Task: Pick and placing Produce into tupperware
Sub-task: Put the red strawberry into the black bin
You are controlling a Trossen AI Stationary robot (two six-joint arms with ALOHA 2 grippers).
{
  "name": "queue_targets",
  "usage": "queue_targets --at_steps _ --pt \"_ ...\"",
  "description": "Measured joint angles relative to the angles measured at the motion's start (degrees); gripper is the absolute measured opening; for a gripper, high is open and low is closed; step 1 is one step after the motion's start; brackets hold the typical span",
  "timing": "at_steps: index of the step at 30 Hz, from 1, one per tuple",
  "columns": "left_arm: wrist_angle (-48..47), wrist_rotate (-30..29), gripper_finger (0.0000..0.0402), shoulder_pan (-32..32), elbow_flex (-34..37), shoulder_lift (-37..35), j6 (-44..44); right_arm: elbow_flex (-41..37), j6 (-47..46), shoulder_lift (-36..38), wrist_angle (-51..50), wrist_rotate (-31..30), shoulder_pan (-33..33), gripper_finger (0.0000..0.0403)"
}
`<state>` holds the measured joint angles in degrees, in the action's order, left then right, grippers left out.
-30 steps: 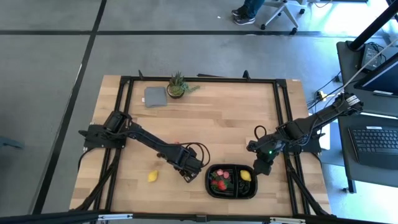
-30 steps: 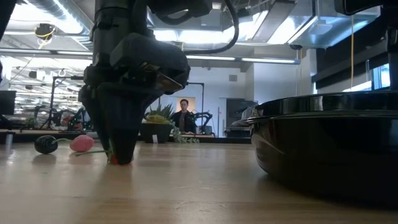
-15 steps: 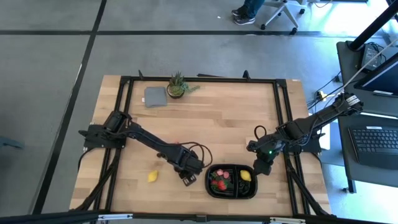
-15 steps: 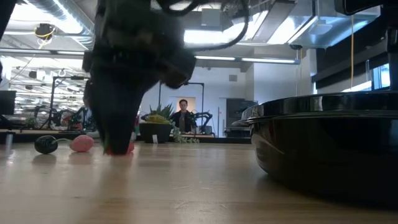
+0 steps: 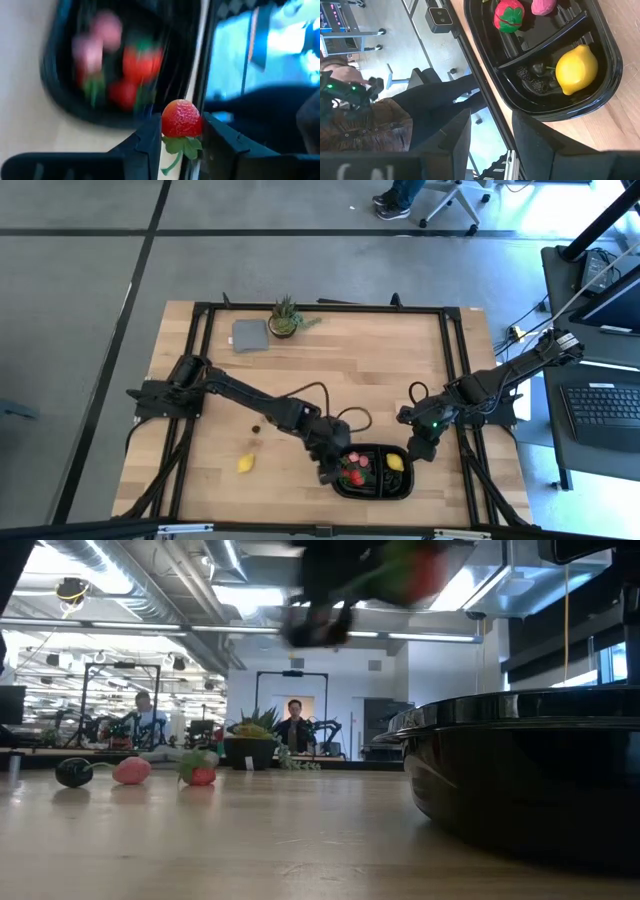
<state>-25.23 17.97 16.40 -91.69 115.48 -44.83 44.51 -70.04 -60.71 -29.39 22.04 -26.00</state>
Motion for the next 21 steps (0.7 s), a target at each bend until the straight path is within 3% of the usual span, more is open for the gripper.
queue_targets --at_steps 9,21 --pt "3.8 -17.7 0.0120 0.7 -0.5 -0.1 5.0 0.0 0.0 0.0 0.0 0.0 0.0 0.0147" --pt "4.9 -18.4 0.0118 1.4 -0.5 2.4 6.4 0.0 0.0 0.0 0.0 0.0 0.0 0.0147"
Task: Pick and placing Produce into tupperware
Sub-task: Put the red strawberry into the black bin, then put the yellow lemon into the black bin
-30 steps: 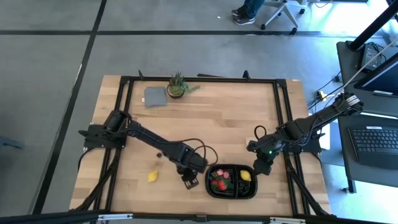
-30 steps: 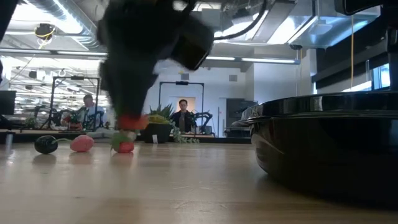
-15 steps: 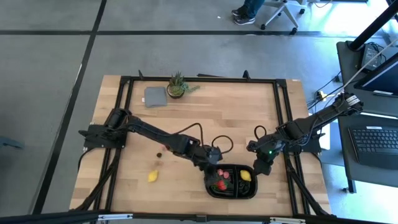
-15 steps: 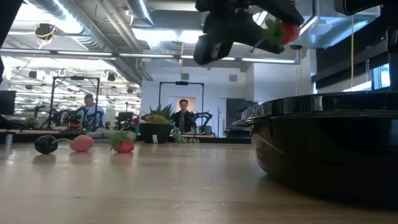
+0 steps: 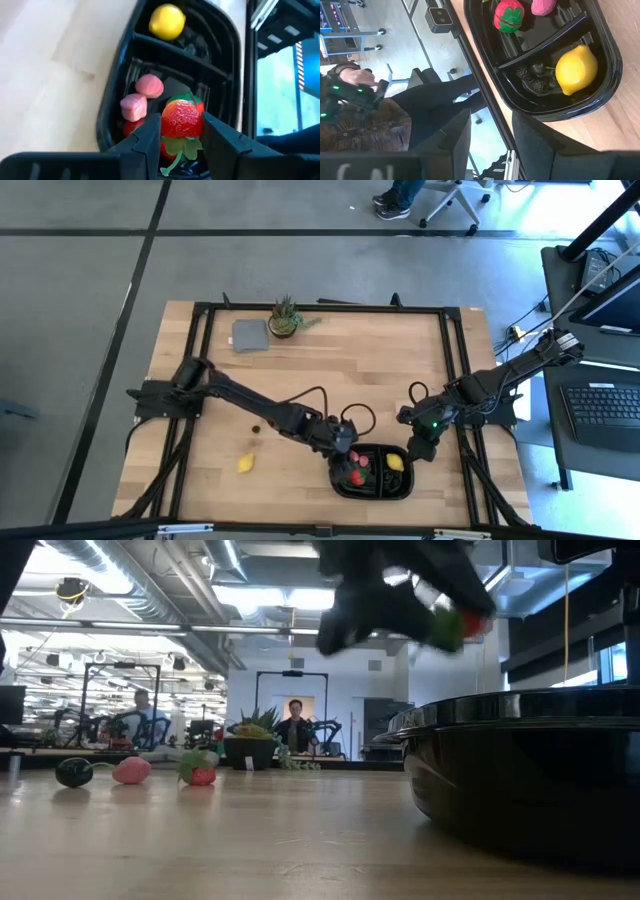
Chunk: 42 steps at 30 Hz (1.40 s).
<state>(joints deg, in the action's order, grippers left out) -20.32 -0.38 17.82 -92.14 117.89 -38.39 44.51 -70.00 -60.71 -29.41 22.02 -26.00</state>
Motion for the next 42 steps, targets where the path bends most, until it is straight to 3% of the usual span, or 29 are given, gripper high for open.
queue_targets --at_steps 10,15,19,29,35,39,42 --pt "2.1 2.0 0.0117 0.2 0.0 3.7 -1.6 0.0 -0.2 0.0 0.0 0.0 0.0 0.0147" --pt "2.1 2.5 0.0141 0.2 0.0 3.7 -2.0 0.0 -0.2 0.0 0.0 0.0 0.0 0.0147" --pt "2.1 7.1 0.0159 0.0 0.0 3.7 -3.0 0.0 -0.2 0.0 0.0 0.0 0.0 0.0147" --pt "2.7 8.9 0.0254 -1.6 0.0 2.9 -3.2 0.0 -0.2 0.0 0.0 -0.1 0.0 0.0147" --pt "2.5 5.5 0.0290 -2.1 0.0 -1.4 0.0 0.0 -0.2 0.0 0.0 -0.1 0.0 0.0147" --pt "-5.3 4.4 0.0294 -1.8 0.0 -5.7 1.0 0.0 -0.2 0.0 0.0 -0.1 0.0 0.0147" --pt "-17.9 0.7 0.0290 -0.7 -0.1 -9.4 0.4 0.0 -0.2 0.0 0.0 -0.1 0.0 0.0147"
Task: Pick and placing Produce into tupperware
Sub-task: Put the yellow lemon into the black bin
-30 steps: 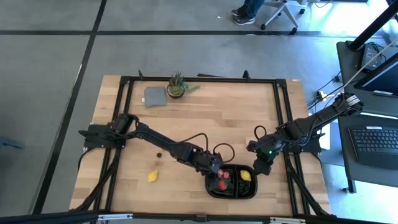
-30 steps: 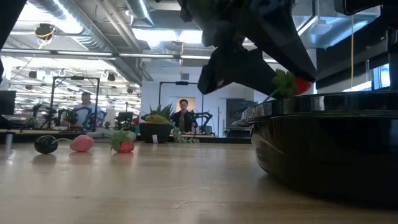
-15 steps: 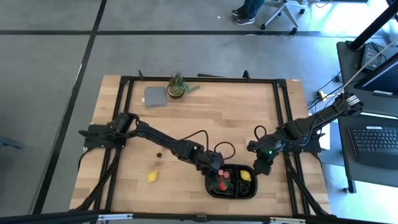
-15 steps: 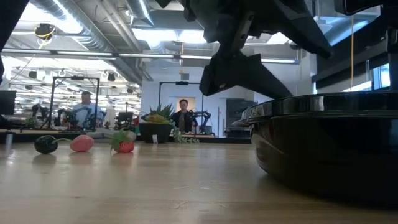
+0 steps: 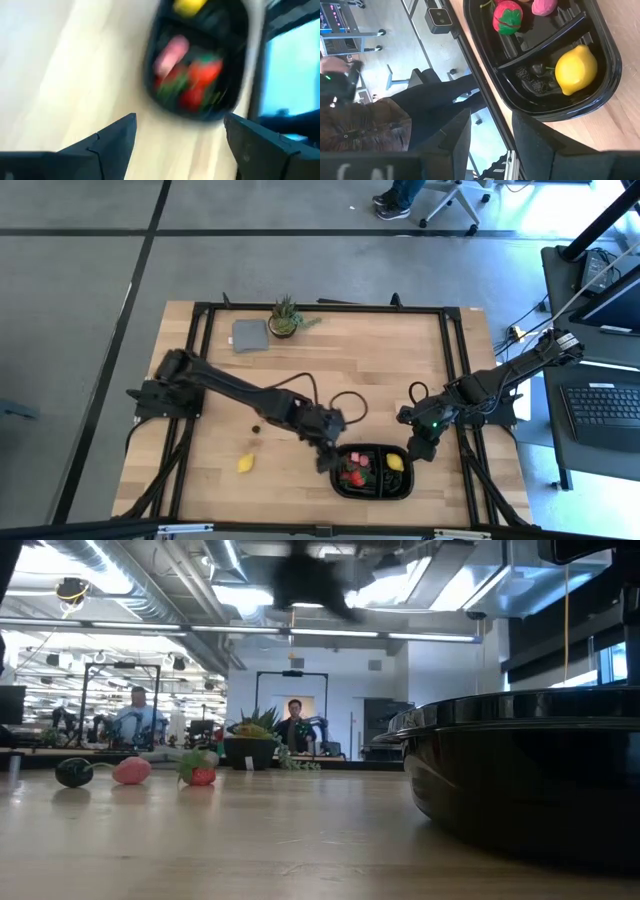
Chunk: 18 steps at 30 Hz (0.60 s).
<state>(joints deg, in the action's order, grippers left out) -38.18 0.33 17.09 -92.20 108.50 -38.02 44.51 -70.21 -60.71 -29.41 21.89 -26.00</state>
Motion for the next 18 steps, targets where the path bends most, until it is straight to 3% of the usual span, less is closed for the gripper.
queue_targets --at_steps 8,12,18 --pt "-34.6 -2.3 0.0294 4.0 0.0 -7.7 -16.5 0.0 0.9 0.0 0.2 -2.4 0.0 0.0147" --pt "-42.9 -2.2 0.0294 7.3 0.0 -9.4 -25.1 0.0 3.1 0.0 0.4 -3.3 0.0 0.0147" --pt "-46.4 1.8 0.0295 12.4 2.2 -8.9 -35.8 0.0 3.3 0.0 0.5 -5.0 0.0 0.0147"
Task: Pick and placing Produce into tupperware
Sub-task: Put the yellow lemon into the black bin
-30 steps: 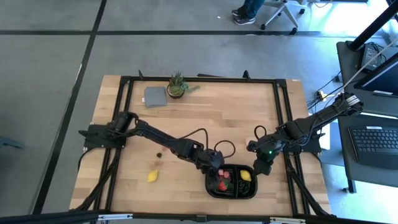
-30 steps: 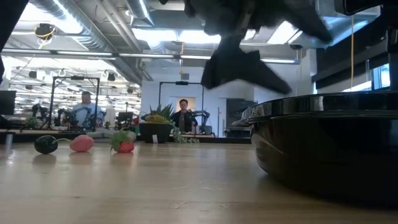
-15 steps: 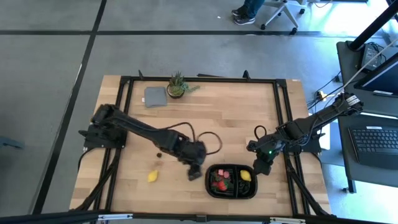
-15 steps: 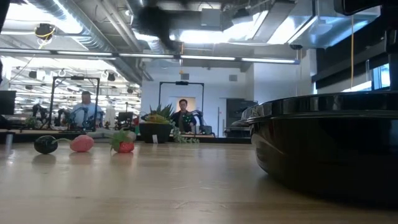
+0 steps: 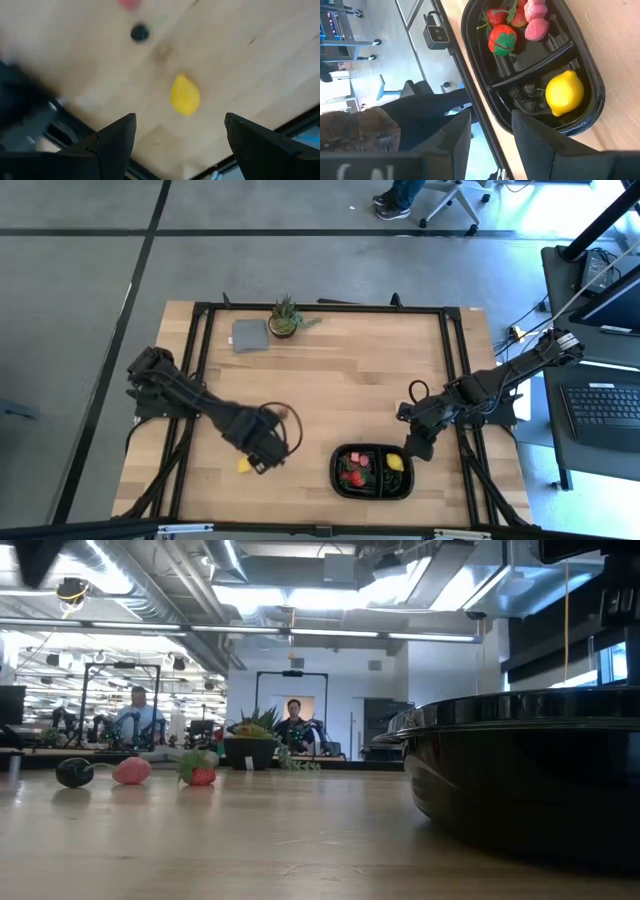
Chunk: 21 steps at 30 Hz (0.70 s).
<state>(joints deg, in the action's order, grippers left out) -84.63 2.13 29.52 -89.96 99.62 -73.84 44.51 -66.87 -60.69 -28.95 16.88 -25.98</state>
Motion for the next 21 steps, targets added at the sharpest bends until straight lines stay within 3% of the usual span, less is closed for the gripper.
queue_targets --at_steps 7,13,21 --pt "6.3 5.8 0.0295 3.2 9.5 0.1 -13.1 0.0 0.1 0.0 0.3 -1.8 0.0 0.0147" --pt "19.9 7.3 0.0295 3.7 17.1 0.1 -16.0 0.0 0.1 0.0 0.4 -2.3 0.0 0.0147" --pt "27.2 8.0 0.0295 3.6 23.7 0.1 -17.8 0.0 0.1 0.0 0.4 -2.3 0.0 0.0147"
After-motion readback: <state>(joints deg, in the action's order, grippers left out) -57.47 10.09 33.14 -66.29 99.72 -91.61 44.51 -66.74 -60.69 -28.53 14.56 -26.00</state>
